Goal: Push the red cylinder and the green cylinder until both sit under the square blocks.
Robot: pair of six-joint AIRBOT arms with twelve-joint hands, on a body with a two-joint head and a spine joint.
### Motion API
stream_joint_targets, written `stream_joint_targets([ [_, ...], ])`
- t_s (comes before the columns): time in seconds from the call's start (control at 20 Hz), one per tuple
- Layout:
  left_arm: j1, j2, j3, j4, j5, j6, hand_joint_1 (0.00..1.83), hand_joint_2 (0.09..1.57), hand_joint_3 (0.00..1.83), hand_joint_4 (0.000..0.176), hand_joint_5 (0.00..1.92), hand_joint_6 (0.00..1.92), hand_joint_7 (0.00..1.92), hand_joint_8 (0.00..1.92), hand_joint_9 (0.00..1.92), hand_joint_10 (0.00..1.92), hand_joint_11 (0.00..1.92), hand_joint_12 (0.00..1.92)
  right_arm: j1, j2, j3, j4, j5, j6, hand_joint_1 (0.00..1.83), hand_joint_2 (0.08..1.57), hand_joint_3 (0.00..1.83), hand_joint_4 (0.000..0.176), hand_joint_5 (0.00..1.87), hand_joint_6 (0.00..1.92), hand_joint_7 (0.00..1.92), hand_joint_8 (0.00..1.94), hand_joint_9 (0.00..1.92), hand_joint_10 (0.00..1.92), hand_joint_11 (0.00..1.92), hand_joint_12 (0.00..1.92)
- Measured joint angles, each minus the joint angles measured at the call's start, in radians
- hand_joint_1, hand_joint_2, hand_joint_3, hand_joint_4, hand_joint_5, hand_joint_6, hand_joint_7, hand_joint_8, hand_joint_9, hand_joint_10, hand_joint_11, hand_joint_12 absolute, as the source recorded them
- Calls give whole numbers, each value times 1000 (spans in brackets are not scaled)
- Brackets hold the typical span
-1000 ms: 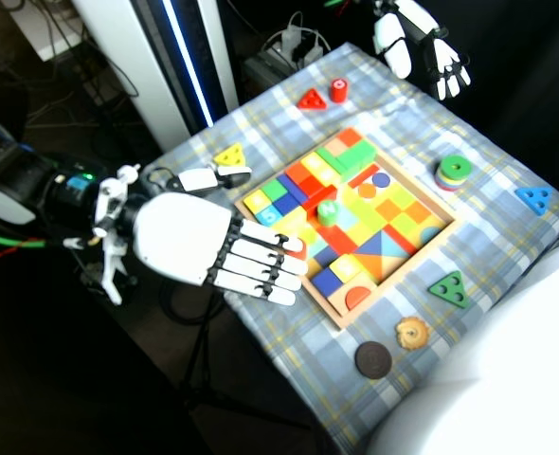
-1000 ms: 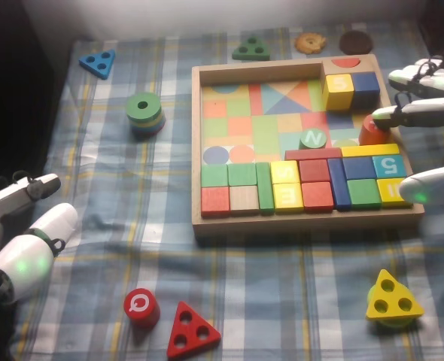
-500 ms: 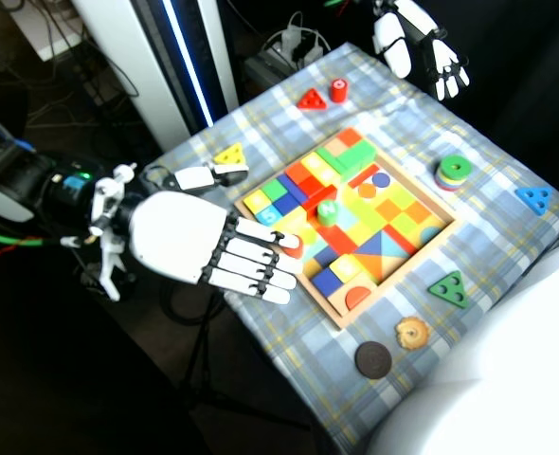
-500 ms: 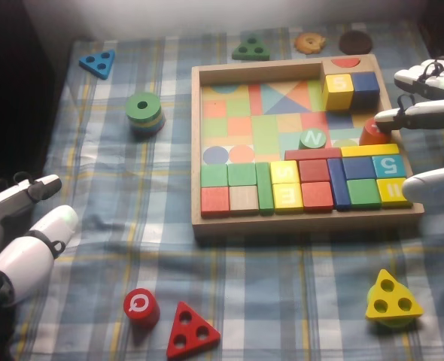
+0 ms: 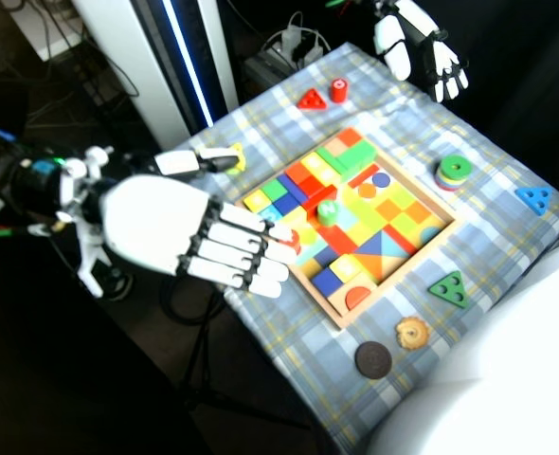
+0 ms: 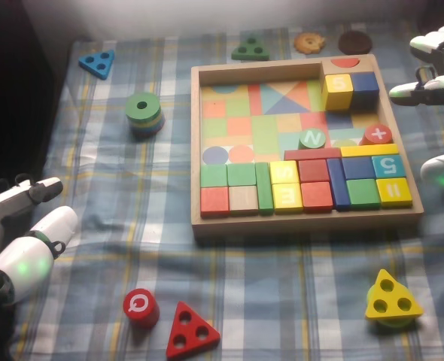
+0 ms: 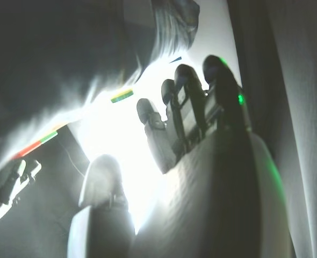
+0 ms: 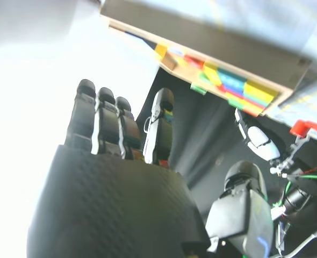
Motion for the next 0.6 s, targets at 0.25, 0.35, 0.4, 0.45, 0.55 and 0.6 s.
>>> stream_joint_targets([
  [0.25, 0, 0, 0, 0, 0, 0, 288, 1279, 1, 80, 629, 4, 435, 2, 341, 4, 0, 255, 17, -56, 15, -18, 34, 2, 0, 783, 0, 125, 407, 0, 0, 0, 0, 0, 0, 0],
  [0.35, 0, 0, 0, 0, 0, -1, 279, 1275, 0, 78, 612, 0, 421, 0, 331, 0, 0, 245, 40, -108, 43, -80, 31, 42, 0, 819, 1, 79, 418, 4, 0, 0, 0, 0, 0, 0],
  [0.4, 0, 0, 0, 0, 0, -3, 279, 1275, 0, 78, 612, 0, 421, 0, 331, 0, 0, 245, 48, -123, 53, -94, 27, 60, 0, 819, 1, 79, 418, 4, 0, 0, 0, 0, 0, 0],
  [0.45, 0, 0, 0, -1, 0, -3, 259, 1270, 0, 88, 603, 0, 417, 2, 322, 4, 0, 197, 62, -145, 71, -109, 14, 71, 0, 837, 9, 100, 390, 0, 0, 0, 0, 0, 0, 0],
  [0.55, 0, 0, 0, -1, 0, -3, 281, 1266, 0, 93, 593, 1, 415, 0, 312, 1, 0, 162, 80, -175, 94, -118, -8, 73, 0, 848, 12, 116, 384, 7, 0, 0, 0, 0, 0, 0],
  [0.6, 0, 0, 0, 0, 0, -3, 281, 1266, 0, 93, 593, 1, 415, 0, 312, 1, 0, 162, 85, -189, 105, -119, -18, 73, 0, 848, 12, 116, 384, 7, 0, 0, 0, 0, 0, 0],
])
